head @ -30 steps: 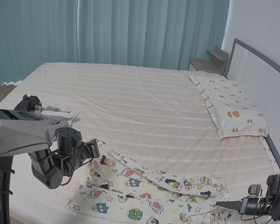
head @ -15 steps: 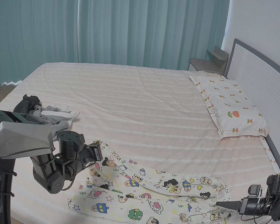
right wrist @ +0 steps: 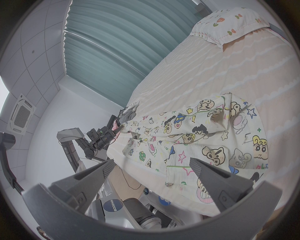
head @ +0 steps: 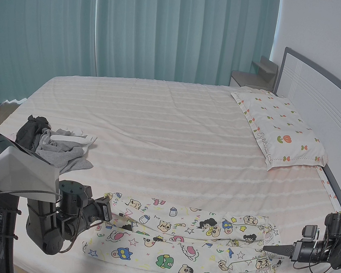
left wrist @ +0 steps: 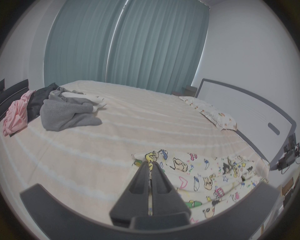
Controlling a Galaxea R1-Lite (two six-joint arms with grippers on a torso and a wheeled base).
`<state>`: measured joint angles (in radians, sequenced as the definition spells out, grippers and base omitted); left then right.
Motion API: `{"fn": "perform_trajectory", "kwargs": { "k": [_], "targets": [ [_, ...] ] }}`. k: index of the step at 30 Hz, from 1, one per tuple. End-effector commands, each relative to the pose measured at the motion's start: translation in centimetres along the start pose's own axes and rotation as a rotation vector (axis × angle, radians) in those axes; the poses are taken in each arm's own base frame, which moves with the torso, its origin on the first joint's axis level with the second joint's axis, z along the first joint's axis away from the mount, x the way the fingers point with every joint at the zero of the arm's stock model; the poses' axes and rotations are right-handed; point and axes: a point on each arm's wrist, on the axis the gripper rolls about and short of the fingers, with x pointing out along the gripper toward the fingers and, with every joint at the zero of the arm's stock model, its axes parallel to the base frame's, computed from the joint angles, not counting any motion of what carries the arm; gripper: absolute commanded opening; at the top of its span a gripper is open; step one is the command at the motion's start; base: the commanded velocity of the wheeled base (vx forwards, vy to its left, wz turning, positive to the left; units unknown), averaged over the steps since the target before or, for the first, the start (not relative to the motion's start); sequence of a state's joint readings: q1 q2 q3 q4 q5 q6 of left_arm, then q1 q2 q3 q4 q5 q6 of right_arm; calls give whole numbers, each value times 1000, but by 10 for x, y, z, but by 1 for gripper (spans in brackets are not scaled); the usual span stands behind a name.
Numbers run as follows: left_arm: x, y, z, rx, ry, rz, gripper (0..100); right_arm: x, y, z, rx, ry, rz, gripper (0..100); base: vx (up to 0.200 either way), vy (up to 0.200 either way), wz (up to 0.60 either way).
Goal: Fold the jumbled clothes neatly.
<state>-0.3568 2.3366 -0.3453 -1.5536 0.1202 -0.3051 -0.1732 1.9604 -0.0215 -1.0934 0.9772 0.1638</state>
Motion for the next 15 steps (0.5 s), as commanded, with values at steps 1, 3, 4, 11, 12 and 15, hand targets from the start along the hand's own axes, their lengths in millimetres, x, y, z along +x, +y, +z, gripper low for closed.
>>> {"fn": "perform_trajectory", "kwargs": {
  "k": [1, 3, 4, 11, 12, 15],
  "targets": [
    [1, 5, -16, 8, 56, 19, 0, 0, 0, 0, 1, 1, 1, 100, 0, 0, 0],
    [1, 6, -20, 11, 72, 23, 0, 0, 0, 0, 1, 1, 1, 100, 0, 0, 0],
    [0, 7, -22, 12, 79, 25, 0, 0, 0, 0, 1, 1, 1, 100, 0, 0, 0],
    [1, 12, -37, 33, 140, 46, 0, 0, 0, 0, 1, 1, 1, 100, 0, 0, 0],
    [2, 14, -43, 39, 163, 53, 0, 0, 0, 0, 0, 1, 1, 100, 0, 0, 0],
    [4, 16, -53, 49, 199, 61, 0, 0, 0, 0, 0, 1, 1, 100, 0, 0, 0]
  ]
}}
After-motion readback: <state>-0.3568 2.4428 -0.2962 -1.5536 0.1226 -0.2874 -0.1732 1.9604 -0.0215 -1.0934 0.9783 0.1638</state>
